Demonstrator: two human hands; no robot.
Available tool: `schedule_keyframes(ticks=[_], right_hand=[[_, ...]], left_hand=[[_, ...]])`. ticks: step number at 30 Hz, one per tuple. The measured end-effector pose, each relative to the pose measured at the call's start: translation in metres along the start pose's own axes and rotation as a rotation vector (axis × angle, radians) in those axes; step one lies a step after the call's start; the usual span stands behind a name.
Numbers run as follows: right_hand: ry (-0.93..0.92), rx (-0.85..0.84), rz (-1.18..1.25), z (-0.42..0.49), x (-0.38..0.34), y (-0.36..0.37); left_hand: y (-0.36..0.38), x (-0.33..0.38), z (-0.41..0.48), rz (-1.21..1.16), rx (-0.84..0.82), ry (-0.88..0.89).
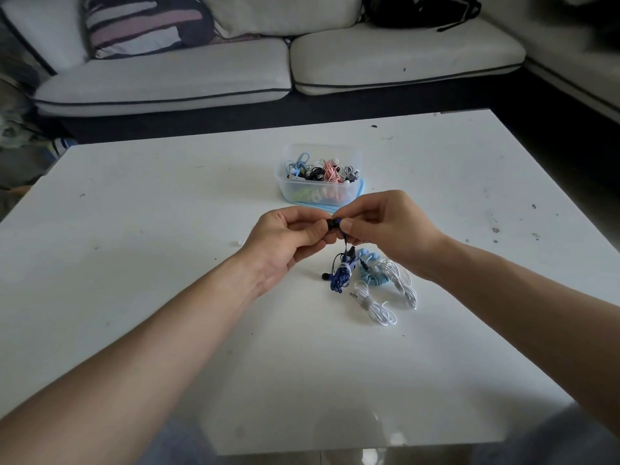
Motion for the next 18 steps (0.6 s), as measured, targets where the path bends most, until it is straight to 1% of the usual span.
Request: schedule_keyframes(ticks=[5, 13, 18], right_hand=[[0.036, 0.067, -0.012, -0.0011, 0.0025, 0.0016], [-0.002, 0.182, -0.239, -0.004, -0.0019, 0.003], [-0.029, 0.239, -0.36, -0.0052, -0.0016, 0.006]], left_hand=[[-0.0013, 0.0038, -0.0013, 0.027, 0.016, 0.045], [-0.0016, 0.005, -0.0017, 0.137, 0.101, 0.129], [0.0007, 0.0035, -0.0022, 0.126, 0.126, 0.145]])
Point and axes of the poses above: each hand's wrist, its own z-axis towards the middle knuckle, its own y-axis out of the palm, x = y × z, the point moved 5 cm from there along z, towards the middle knuckle, and after that the axes turned 12 degrees about -y, right-handed, at the moved point
